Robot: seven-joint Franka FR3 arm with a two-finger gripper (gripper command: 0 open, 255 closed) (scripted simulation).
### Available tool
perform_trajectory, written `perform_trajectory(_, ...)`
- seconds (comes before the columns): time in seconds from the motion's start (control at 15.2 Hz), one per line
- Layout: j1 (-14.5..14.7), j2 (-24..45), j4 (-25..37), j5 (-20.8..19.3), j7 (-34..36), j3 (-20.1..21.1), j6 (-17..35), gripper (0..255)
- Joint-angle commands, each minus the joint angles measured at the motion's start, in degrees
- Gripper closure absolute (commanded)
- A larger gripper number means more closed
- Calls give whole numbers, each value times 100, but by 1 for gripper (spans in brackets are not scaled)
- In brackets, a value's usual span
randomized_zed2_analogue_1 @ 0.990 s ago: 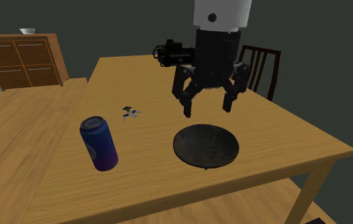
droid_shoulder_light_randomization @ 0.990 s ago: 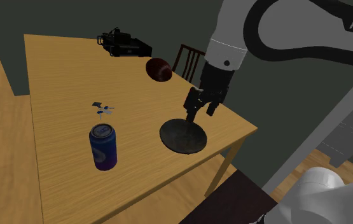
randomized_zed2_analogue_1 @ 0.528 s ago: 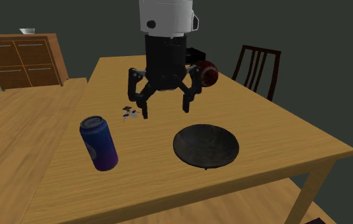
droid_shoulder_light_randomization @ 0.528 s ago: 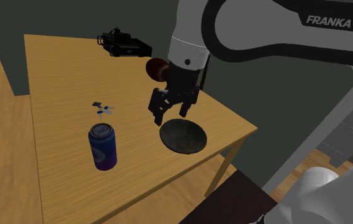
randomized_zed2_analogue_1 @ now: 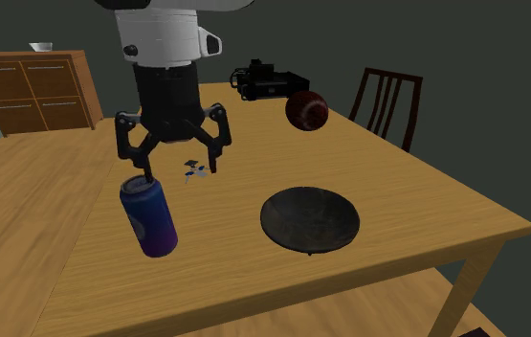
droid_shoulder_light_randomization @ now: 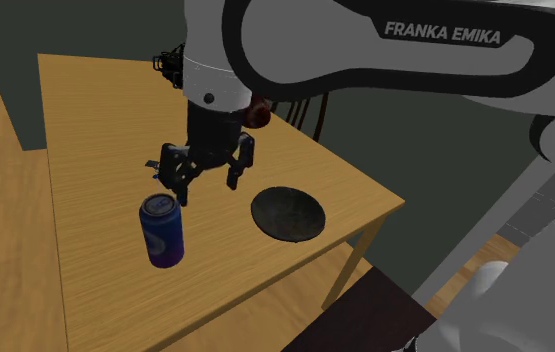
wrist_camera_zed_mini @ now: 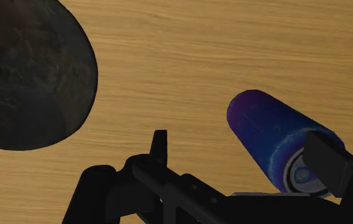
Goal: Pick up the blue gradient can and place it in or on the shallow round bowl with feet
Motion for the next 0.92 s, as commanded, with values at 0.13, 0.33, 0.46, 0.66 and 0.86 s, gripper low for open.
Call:
perform_trajectory(0.13,342,1043,958,-640,603,272,-116,0)
perform_trajectory(0.33,455,1266,1034,-778,717,276,-16,0)
perform_trajectory(0.46,443,1257,869,-775,717,270,141,0)
perform_trajectory(0.66,428,1255,636,-778,722,262,373,0)
perform_trajectory(0.86,426,1257,593,-780,724,260,416,0)
